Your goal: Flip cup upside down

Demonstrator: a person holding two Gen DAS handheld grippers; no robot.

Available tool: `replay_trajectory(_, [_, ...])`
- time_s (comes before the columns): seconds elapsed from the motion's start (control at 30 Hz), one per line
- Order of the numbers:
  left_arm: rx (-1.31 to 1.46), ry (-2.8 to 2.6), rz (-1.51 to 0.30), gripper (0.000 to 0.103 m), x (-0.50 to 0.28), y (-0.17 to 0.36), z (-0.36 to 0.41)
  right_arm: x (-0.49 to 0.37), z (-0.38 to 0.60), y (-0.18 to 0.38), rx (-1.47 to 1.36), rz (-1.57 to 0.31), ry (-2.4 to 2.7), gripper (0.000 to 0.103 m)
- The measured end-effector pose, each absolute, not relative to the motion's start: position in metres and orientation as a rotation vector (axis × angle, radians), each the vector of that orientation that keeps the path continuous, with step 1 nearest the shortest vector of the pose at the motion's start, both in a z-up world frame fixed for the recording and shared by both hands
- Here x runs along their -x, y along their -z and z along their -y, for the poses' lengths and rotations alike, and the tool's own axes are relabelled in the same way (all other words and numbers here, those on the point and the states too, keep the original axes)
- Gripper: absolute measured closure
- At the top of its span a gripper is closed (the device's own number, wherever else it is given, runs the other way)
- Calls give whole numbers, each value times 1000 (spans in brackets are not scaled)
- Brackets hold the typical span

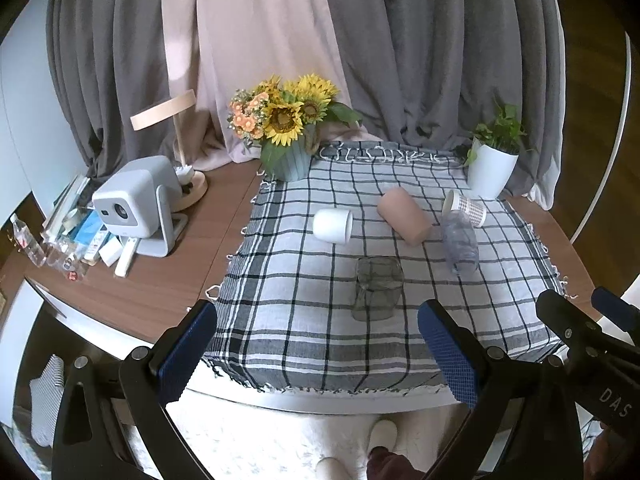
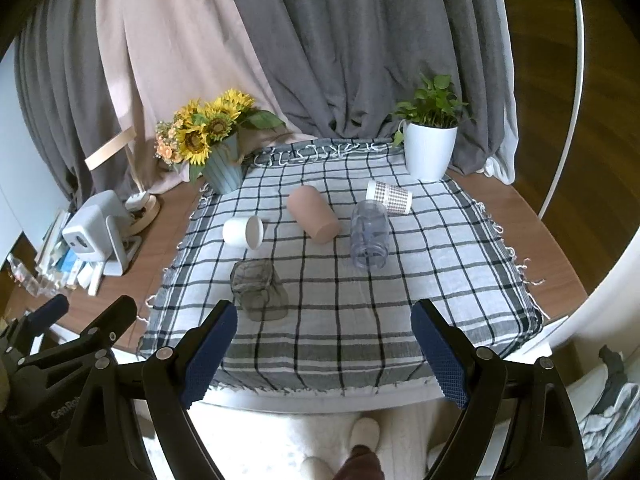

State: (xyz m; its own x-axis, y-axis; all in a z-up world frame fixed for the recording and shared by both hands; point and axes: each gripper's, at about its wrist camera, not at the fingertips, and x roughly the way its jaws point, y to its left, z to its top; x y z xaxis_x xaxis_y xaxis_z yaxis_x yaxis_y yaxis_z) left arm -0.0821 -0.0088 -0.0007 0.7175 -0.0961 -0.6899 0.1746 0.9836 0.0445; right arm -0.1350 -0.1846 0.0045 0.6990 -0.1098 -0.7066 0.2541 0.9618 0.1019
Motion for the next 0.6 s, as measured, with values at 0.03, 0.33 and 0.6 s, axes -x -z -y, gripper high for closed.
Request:
replay_trajectory(0.03, [-109, 149, -756, 1, 82, 1, 9, 135, 185, -4, -198, -772, 203, 14])
replay_trajectory(0.33, [-112, 157, -748, 1, 84, -2, 11, 136, 185, -4, -198, -772, 201, 13])
replay_trajectory(0.6, [-120, 159, -740, 0, 85, -3, 11, 137, 185, -4, -198, -775, 200, 13])
